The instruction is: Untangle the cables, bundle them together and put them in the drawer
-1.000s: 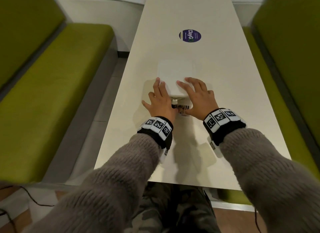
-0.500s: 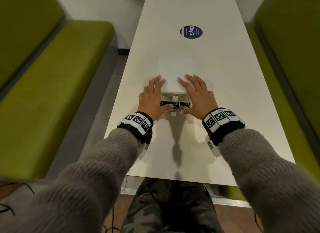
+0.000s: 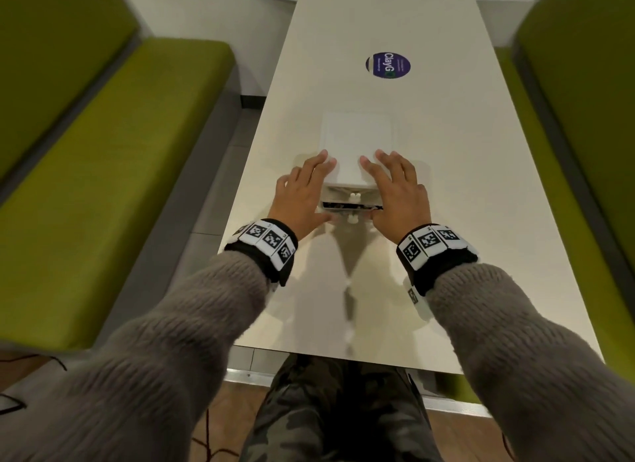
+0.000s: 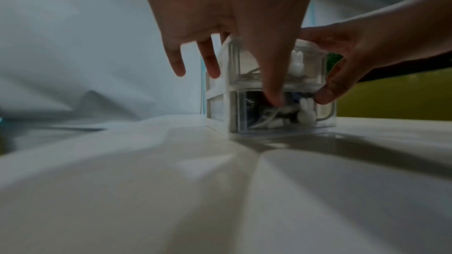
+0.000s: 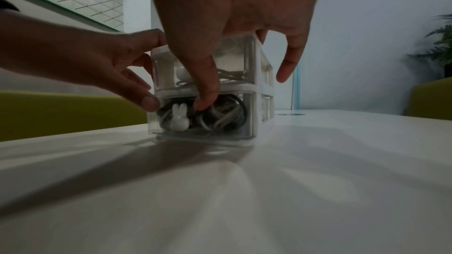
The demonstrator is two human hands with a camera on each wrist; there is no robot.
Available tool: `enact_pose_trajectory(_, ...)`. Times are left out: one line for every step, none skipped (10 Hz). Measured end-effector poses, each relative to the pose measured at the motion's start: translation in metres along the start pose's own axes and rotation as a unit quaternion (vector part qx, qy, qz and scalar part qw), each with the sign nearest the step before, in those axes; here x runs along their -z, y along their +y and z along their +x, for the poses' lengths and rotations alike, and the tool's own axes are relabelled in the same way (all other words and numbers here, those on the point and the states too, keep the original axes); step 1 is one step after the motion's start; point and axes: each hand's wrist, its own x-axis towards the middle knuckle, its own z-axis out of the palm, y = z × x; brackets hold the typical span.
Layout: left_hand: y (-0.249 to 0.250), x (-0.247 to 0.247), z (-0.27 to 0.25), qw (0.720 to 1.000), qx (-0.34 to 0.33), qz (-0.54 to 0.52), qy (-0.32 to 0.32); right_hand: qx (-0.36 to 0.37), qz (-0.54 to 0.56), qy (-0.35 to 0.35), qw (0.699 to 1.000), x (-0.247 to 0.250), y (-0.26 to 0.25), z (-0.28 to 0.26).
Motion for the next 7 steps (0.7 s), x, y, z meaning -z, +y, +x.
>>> enact_pose_trajectory(0.006,-0.008,0.004,0.999,0.007,-0.019,0.049,-0.003,0.017,0.025,1.000,-0.002,-0.002,0.001)
enact_pose_trajectory(0.007,-0.012,0.008,0.997,-0.001,0.008,0.077,0.001,0.035,0.069,0.997,-0.007,-0.004,0.000)
enact_pose_trajectory(0.007,-0.009,0.013,0.997,-0.003,0.029,0.075,0.002,0.048,0.091,0.995,-0.010,-0.005,0.002)
enact_pose_trajectory(0.013,-0.005,0.017,0.998,0.016,0.021,0.054,-0.004,0.023,0.061,0.998,-0.006,-0.004,0.005)
enact_pose_trajectory(0.021,-0.002,0.025,0.999,0.040,0.003,0.022,-0.011,-0.010,0.018,1.000,0.003,0.002,0.018)
enact_pose_trajectory(0.026,0.010,0.028,0.998,0.046,-0.035,-0.034,-0.019,-0.007,-0.056,0.998,0.020,-0.001,0.017)
enact_pose_trajectory(0.022,0.020,0.015,0.997,0.038,-0.030,-0.055,-0.023,0.036,-0.028,0.999,0.028,-0.002,-0.013)
